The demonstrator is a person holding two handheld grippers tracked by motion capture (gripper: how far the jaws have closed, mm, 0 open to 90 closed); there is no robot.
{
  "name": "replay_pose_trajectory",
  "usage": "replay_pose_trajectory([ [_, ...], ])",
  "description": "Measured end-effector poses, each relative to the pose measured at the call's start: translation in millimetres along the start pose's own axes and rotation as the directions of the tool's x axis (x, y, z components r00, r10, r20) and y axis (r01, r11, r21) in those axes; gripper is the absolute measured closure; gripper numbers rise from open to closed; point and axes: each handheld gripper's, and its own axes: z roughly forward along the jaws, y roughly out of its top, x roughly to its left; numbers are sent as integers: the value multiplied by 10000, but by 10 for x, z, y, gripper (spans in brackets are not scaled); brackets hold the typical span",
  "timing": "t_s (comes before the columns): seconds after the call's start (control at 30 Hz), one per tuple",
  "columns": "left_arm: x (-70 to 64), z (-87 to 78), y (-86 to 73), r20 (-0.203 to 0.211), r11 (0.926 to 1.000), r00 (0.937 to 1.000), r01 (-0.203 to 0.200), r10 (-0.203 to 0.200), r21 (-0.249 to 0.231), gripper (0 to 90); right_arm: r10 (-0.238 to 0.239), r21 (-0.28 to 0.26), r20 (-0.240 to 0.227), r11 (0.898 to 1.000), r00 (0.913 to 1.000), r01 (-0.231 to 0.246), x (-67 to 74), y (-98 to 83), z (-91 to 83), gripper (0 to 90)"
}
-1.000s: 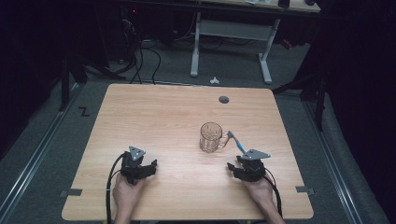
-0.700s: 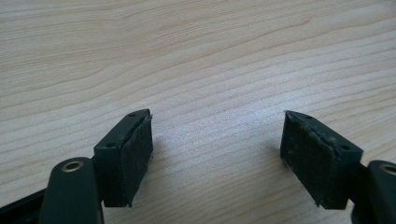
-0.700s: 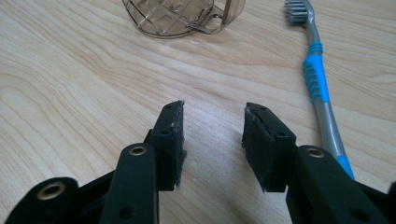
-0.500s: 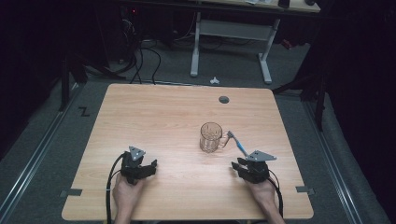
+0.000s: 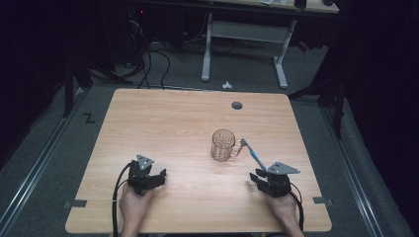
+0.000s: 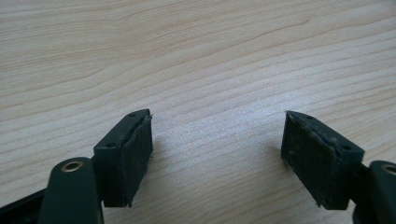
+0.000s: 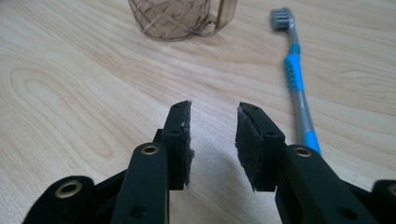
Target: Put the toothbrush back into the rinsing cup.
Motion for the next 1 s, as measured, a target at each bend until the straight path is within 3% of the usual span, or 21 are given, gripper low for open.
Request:
replay_pose_trajectory([
  [0.5, 1, 0, 0, 7, 10000, 10000, -3, 3, 4, 255, 332, -92, 181, 9994, 9993, -331, -103, -107, -161, 657],
  [1.0, 1, 0, 0, 14, 10000, 10000, 0, 0, 3, 256, 45, 58, 582, 10000, 9983, -48, -244, 6, -252, 655],
])
